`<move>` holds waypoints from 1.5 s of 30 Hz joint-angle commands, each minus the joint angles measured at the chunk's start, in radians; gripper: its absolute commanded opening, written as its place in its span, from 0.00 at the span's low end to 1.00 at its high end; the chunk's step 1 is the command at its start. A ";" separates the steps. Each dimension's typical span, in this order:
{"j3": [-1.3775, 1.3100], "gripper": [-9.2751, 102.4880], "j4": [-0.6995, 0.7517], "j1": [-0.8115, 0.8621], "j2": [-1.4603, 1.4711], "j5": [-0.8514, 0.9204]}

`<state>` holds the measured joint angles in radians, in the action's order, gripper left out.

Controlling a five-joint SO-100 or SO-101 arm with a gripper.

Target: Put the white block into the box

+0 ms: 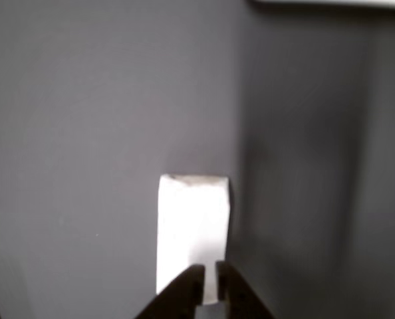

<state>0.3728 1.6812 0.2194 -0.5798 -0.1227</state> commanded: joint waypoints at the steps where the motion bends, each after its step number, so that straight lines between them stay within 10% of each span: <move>1: -0.087 0.07 0.008 0.023 -0.011 -0.060; 45: -0.031 0.34 0.008 0.066 -0.051 -0.115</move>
<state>0.3712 1.6950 0.2777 -0.5798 -0.2316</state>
